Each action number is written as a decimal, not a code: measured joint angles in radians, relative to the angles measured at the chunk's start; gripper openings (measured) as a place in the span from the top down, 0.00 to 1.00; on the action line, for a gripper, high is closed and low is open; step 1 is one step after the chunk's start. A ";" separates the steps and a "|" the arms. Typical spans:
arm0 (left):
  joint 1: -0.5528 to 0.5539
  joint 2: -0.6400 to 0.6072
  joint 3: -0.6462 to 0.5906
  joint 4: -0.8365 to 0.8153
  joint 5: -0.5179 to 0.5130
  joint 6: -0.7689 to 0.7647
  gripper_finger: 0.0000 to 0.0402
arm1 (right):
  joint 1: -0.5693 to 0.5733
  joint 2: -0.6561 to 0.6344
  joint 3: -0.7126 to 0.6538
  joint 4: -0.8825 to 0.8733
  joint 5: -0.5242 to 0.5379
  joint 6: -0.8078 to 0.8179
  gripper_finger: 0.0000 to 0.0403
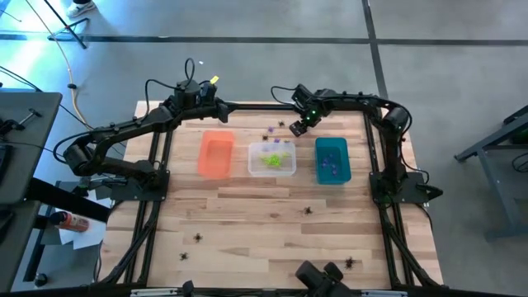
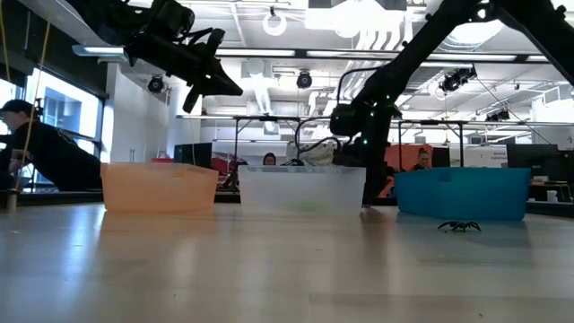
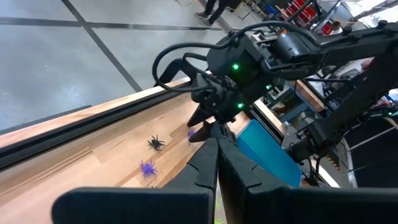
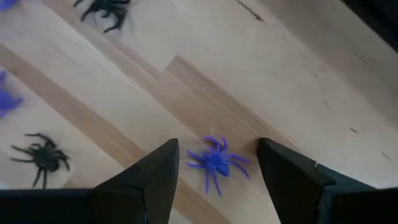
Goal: Sort Halloween decoration
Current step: Put the purple spider toy into the blue bin
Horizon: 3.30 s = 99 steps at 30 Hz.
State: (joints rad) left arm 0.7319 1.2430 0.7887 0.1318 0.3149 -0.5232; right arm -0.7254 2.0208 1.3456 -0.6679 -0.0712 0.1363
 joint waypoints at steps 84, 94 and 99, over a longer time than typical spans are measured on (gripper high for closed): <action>-0.003 -0.027 0.001 0.127 0.121 0.186 1.00 | 0.234 -0.460 -0.477 -0.188 0.044 -0.005 1.00; -0.003 -0.027 0.001 0.128 0.121 0.185 1.00 | 0.234 -0.403 -0.477 -0.152 0.096 -0.006 1.00; -0.003 -0.027 0.001 0.128 0.121 0.185 1.00 | 0.235 -0.403 -0.477 -0.153 0.091 -0.006 1.00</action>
State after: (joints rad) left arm 0.7292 1.2163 0.7895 0.2596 0.4358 -0.3386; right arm -0.4908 1.6176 0.8684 -0.8207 0.0198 0.1300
